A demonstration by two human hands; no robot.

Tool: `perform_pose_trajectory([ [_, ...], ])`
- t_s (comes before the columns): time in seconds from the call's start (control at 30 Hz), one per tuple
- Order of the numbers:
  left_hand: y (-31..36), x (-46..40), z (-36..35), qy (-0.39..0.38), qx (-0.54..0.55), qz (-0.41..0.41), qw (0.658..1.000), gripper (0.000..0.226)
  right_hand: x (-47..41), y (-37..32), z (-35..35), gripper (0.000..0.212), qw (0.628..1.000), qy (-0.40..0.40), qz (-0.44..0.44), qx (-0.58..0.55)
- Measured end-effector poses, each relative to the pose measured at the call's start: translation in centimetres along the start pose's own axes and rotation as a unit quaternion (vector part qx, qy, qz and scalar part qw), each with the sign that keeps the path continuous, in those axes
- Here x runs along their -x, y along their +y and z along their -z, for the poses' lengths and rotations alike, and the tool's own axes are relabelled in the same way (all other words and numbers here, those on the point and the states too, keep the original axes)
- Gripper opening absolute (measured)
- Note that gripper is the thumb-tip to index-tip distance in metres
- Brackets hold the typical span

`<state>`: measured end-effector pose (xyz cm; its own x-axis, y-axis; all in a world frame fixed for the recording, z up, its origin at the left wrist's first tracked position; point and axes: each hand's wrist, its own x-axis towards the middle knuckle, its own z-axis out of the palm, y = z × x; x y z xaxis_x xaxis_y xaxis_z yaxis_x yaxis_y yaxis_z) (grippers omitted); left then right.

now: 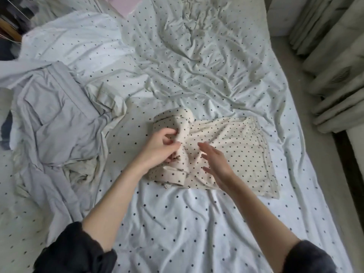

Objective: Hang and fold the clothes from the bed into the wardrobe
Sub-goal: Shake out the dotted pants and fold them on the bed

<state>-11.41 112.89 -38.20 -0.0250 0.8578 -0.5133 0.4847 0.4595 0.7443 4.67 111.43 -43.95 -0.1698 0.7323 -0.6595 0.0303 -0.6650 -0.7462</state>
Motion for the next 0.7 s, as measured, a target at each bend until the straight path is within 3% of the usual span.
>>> perform_pose_trajectory([
  [0.1,-1.1,-1.4,-3.4,-0.065,0.074,0.054,0.994,0.02,0.8,0.5,4.2,0.046,0.999,0.04,-0.008,-0.006],
  [0.23,-4.7,-3.4,-3.5,0.133,0.03,0.103,0.985,0.032,0.1,1.5,4.8,0.043,0.997,0.048,0.015,0.058],
  [0.3,-5.8,-3.6,-2.7,0.167,0.042,0.151,0.973,0.045,-0.4,2.0,4.3,0.042,0.992,0.046,0.036,0.111],
  [0.37,-6.1,-3.6,-2.2,0.103,0.157,0.202,0.961,0.045,-0.9,2.3,3.8,0.043,0.982,0.05,0.057,0.172],
  [0.43,-6.0,-3.7,-2.5,0.019,0.205,0.22,0.953,0.041,-1.3,2.5,3.5,0.042,0.959,0.078,0.081,0.26],
  [0.57,-6.6,-4.6,-2.6,0.025,0.223,0.225,0.948,0.073,-1.4,2.3,3.0,0.045,0.937,0.081,0.083,0.329],
  [0.7,-6.5,-3.7,-0.3,0.014,0.249,0.215,0.944,0.072,-1.2,2.3,0.8,0.051,0.944,0.02,0.075,0.321],
])
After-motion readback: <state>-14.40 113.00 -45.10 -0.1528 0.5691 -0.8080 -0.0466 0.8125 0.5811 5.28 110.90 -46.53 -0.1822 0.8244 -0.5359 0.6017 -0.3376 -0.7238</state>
